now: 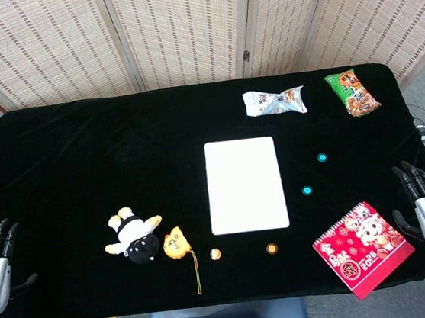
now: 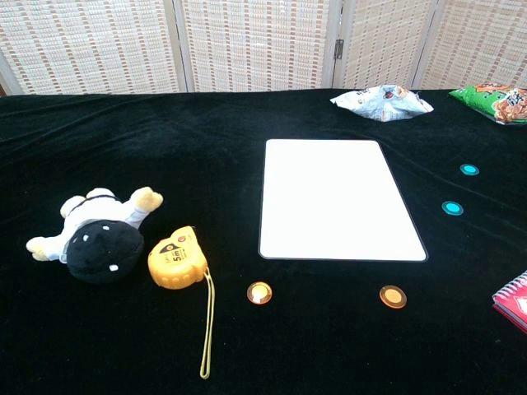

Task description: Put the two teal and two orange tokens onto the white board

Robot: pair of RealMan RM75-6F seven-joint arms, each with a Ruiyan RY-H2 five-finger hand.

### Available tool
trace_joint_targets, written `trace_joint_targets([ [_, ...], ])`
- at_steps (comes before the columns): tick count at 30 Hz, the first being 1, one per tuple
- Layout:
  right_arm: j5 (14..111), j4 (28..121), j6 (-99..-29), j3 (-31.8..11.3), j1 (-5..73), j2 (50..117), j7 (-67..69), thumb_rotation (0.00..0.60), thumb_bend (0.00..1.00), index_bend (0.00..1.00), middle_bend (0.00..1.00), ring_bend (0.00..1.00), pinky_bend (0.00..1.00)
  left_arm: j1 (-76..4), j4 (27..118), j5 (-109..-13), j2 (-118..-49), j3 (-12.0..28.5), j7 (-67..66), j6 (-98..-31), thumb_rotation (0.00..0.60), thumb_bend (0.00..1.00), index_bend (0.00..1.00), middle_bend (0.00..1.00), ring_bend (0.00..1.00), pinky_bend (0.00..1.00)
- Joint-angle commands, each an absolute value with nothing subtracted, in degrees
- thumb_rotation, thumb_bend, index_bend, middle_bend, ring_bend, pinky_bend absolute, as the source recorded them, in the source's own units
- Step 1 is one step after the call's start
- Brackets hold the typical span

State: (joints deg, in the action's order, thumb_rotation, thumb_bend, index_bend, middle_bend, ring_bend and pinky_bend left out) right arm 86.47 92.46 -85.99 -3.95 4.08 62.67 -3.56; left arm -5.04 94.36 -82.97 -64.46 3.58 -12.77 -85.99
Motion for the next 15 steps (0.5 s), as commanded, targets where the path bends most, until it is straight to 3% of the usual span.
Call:
trace_joint_targets([
  [1,86.5,92.4,-86.1,-4.0,4.1,62.8,-3.6,0.600,0.29,0.00,0.00,0.10,0.00,-5.2,94.0,-82.8,-64.7,3.6,-13.1,-85.7,0.600,0.14,0.00,0.00,0.00,0.00],
  [15,87.2,92.7,-85.8,-4.3,4.8,62.9,-4.3,0.600,0.29,0.01,0.03,0.10,0.00,-5.3,93.2,-83.1,-65.5,3.7,-12.8,-86.0,0.600,0.14,0.00,0.00,0.00,0.00],
])
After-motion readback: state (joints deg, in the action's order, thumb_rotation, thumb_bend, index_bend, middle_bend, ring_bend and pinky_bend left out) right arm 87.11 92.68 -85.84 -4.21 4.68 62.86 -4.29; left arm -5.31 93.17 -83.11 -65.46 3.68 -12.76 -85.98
